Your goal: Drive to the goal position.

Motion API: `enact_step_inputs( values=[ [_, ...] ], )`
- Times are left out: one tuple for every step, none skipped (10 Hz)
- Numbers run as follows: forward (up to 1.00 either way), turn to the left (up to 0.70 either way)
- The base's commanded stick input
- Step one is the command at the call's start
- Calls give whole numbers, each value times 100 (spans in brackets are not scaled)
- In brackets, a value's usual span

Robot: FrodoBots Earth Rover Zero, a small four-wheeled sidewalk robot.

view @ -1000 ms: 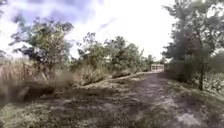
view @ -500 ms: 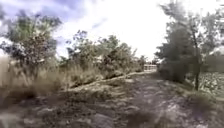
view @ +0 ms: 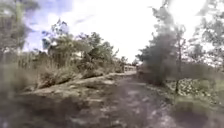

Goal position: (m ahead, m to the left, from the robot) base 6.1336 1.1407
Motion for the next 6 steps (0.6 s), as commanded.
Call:
enact_step_inputs(
  values=[
    [100, 0],
    [100, 0],
    [100, 0],
    [100, 0],
    [100, 0],
    [100, 0]
  ],
)
